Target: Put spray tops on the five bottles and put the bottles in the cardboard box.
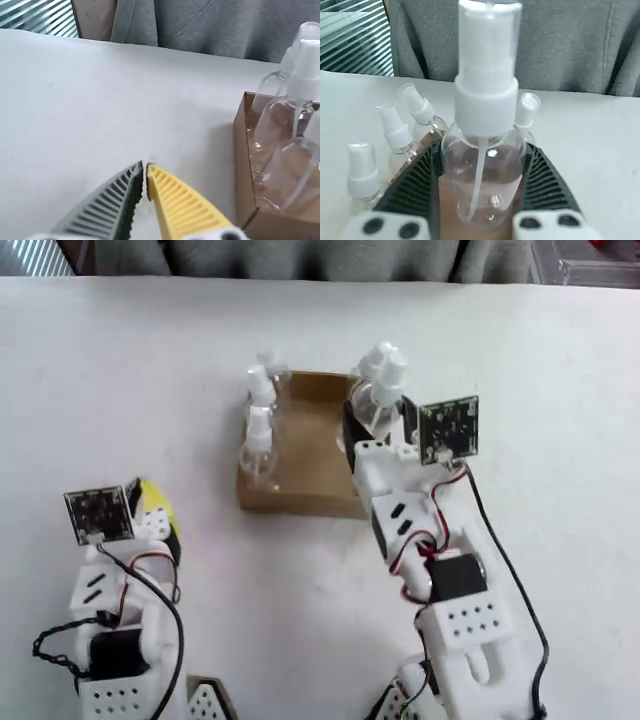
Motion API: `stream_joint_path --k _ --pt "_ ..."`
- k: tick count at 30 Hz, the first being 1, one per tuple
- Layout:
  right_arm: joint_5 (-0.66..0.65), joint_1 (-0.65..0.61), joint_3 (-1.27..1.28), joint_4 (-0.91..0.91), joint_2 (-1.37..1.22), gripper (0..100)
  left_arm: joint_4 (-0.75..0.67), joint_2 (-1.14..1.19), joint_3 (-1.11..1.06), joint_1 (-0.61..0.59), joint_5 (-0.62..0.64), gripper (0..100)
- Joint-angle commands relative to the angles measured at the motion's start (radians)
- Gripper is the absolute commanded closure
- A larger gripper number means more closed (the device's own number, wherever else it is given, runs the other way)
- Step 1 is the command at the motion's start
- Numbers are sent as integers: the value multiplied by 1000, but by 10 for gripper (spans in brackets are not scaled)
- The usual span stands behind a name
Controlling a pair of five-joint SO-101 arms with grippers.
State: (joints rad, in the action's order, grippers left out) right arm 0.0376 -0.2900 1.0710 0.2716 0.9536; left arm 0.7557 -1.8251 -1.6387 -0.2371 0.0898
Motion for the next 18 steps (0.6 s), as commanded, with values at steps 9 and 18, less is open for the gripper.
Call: stream_joint_path --k 9,18 --pt "-3 18 -20 -292 -354 984 -11 -5 -54 -30 -12 978" --pt "-8 21 -34 -418 -550 984 -3 -5 -54 -30 -14 978"
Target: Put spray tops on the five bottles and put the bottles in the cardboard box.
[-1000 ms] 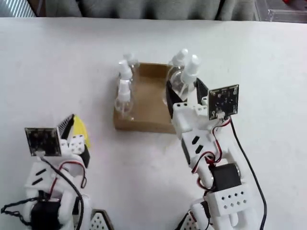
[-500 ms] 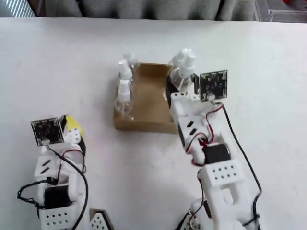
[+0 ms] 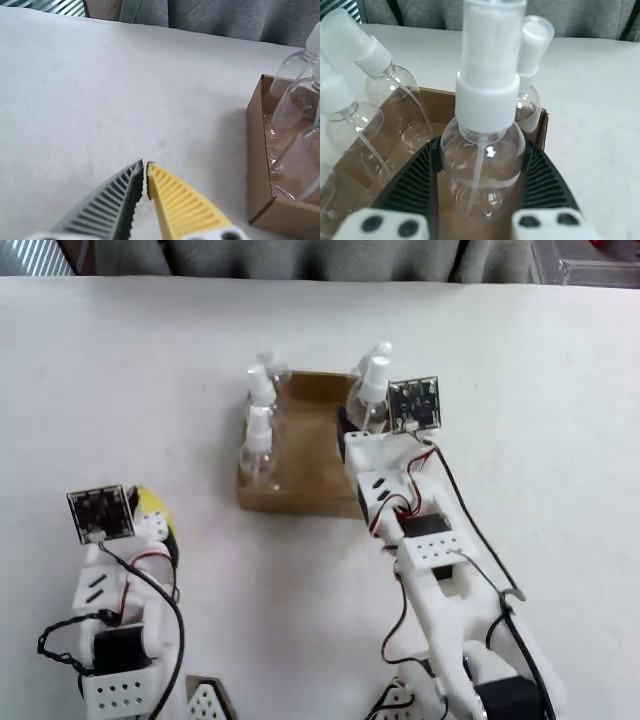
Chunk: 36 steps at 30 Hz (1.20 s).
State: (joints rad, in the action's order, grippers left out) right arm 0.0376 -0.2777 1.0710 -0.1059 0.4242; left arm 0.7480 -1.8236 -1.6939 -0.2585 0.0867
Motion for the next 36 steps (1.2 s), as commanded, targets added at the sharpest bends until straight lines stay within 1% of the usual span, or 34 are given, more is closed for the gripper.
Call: stream_joint_path --k 1,12,26,28,33,36 --pt "-8 8 -41 -41 -36 984 5 -7 2 -8 -11 978" --pt "-8 45 -66 -44 -162 984 9 -7 2 -8 -12 977" --pt "0 39 -52 -54 -199 984 5 -7 2 -8 -12 977" --pt "0 36 -26 -113 -199 984 5 -7 2 -8 -12 978" --pt "-8 35 75 -363 -199 984 3 -7 2 -8 -12 978" --pt "-8 35 87 -386 -203 984 3 -7 2 -8 -12 978"
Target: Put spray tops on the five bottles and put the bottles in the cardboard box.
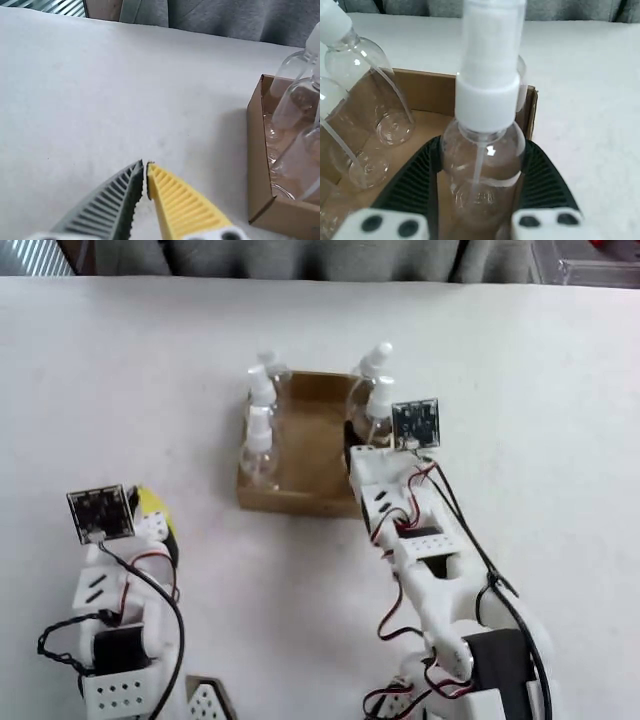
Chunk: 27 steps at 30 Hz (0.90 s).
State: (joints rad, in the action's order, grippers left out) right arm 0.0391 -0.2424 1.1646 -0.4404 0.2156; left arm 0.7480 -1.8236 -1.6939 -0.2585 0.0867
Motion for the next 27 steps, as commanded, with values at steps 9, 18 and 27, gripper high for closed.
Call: stream_joint_path --k 9,18,27 --pt "-11 -38 -5 -42 -1 984 3 -7 2 -8 -12 978" --pt "-12 -33 -58 104 -1 984 5 -7 2 -8 -12 978" --pt "-103 -38 -54 101 -1 984 6 -7 2 -8 -12 978"
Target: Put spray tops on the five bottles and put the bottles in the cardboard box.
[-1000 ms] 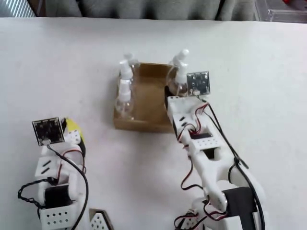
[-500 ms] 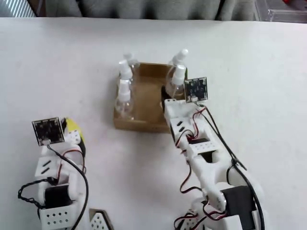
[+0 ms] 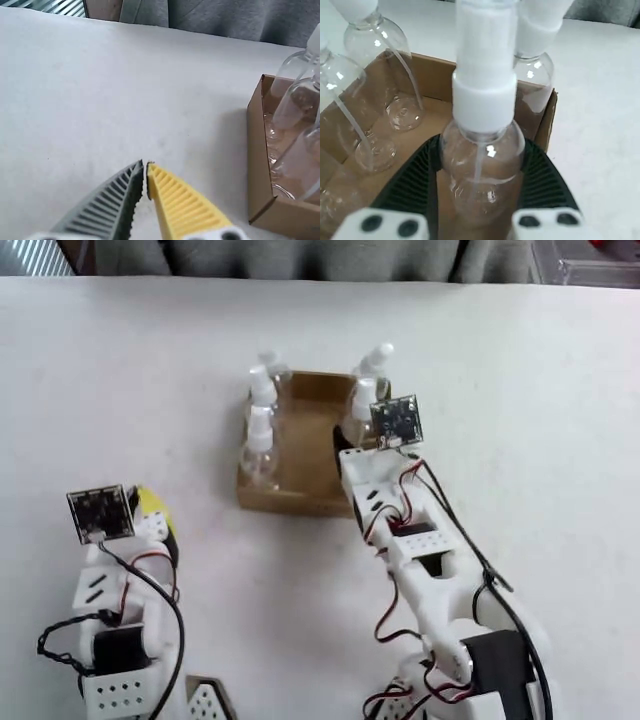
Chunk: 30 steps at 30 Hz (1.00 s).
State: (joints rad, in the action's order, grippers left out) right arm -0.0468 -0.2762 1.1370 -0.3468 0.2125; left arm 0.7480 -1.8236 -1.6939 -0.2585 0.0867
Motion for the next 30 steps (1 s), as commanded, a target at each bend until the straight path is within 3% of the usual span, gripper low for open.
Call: stream_joint_path --k 1,13,21,30 --pt "-17 -2 -26 7 2 984 6 -7 2 -8 -12 978" --pt "-74 -5 -26 8 2 981 5 -7 2 -8 -12 978" --pt "-72 -7 -23 10 1 796 6 -7 2 -8 -12 978" --pt "-80 -47 -5 10 2 789 6 -7 2 -8 -12 978"
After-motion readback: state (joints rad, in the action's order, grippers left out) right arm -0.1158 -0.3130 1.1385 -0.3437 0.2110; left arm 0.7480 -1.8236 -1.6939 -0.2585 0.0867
